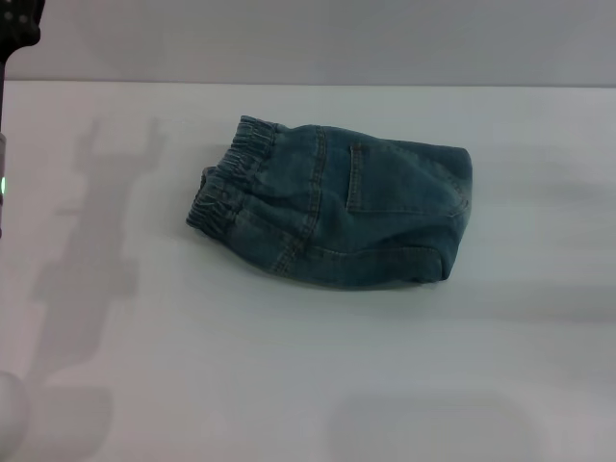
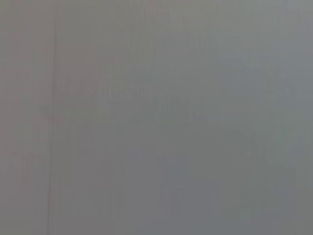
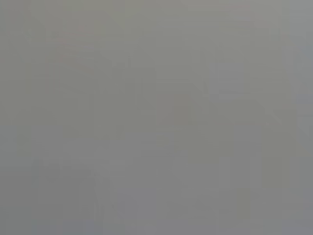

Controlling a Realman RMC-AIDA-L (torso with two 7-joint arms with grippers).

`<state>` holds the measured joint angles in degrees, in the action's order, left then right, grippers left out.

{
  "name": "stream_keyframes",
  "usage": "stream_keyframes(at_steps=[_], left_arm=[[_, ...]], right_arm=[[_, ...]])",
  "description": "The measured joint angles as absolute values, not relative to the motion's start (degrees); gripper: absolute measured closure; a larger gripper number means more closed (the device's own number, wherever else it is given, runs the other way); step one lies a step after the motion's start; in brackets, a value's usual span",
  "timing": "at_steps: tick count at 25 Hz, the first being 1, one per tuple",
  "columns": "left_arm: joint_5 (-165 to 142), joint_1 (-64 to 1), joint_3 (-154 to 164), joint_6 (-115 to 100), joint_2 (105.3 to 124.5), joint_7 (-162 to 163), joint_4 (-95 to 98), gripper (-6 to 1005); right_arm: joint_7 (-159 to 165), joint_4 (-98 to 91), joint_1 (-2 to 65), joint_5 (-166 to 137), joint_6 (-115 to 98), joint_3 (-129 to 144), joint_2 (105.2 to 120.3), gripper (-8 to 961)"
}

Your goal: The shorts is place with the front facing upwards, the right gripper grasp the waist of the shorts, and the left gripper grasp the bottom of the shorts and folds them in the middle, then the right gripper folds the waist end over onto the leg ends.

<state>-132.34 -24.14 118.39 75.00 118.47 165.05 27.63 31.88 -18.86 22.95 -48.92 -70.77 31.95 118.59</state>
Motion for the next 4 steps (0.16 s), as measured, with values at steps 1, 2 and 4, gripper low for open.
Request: stream_keyframes(at_steps=[1, 2, 4], left_arm=[[-132.3, -24.1, 118.4, 75.0, 118.47, 165.1, 27.6, 156], [-132.0, -24.4, 118.4, 74.9, 118.54, 165.1, 27.6, 156], [-131.9, -24.5, 118.4, 74.8, 118.56, 165.1, 27.4, 156]], right_arm=[[28.2, -16.9, 23.3, -44.4, -70.2, 31.3, 118.60, 388], [25.1, -15.0, 23.7, -39.8, -70.0, 30.8, 118.66, 388], [22.1, -13.1, 24.1, -34.4, -69.9, 30.5, 118.69, 388]])
